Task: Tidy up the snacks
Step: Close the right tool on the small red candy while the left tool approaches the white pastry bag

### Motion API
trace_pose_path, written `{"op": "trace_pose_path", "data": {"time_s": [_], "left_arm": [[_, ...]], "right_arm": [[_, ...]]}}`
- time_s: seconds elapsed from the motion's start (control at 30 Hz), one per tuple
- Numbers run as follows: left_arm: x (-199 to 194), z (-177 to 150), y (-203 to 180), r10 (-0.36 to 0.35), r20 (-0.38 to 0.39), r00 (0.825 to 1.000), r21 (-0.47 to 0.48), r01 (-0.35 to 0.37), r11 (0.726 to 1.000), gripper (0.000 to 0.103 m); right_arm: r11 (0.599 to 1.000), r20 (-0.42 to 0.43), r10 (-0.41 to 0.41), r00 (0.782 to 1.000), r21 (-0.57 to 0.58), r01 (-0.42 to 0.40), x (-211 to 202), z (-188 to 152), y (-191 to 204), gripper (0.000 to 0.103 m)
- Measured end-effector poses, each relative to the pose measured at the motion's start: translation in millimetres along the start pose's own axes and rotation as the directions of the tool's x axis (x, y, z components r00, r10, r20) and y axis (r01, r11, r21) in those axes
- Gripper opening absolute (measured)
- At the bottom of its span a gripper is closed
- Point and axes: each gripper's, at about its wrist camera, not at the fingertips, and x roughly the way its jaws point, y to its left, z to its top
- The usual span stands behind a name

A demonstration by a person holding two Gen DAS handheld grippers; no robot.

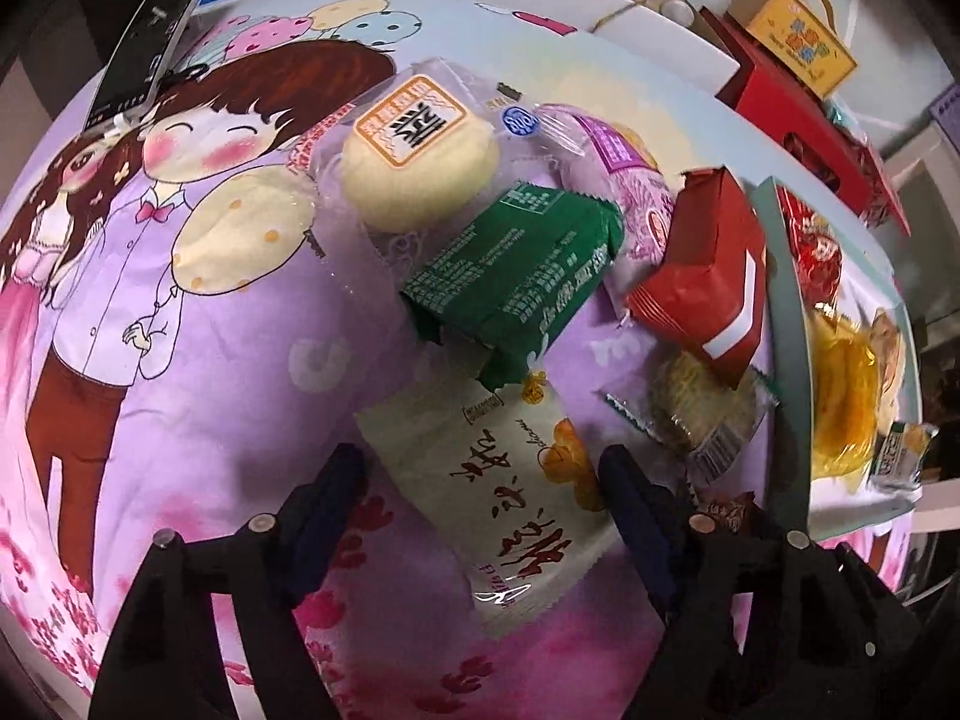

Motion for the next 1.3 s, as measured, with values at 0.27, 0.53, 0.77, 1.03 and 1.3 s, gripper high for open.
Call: {"op": "trace_pose_path", "data": {"time_s": [0.27, 0.53, 0.77, 1.03, 1.3], "left_arm": [[3, -4, -12, 0.030, 0.010, 1.000, 0.044, -0.030, 0.999, 0.064], [-8, -6, -1, 0.008, 0.017, 1.000, 0.037, -0.008, 0.999, 0.062], [-20, -8, 1, -0.011, 0.032, 0.999, 0.042, 0.010, 0.999, 0.061], [-40, -7, 5, -0.018, 0.074, 0.997, 0.041, 0.015, 0.999, 0.060], [-63, -7, 8, -0.013, 0.124, 0.992, 0.039, 0.009, 0.999, 0.014]], "right_arm": [[1.000, 0.012, -0.012, 1.000, -0.002, 0.012, 1, -1, 1, 0.038], [1.000, 0.024, -0.010, 1.000, -0.009, 0.010, -7, -2, 1, 0.030], [1.000, 0.035, 0.020, 0.999, 0.013, -0.021, -19, -1, -8, 0.030], [0.999, 0.091, 0.027, 0.995, 0.035, -0.030, -42, -1, -18, 0.030], [0.998, 0.128, 0.031, 0.991, 0.047, -0.037, -58, 0, -24, 0.030]]}}
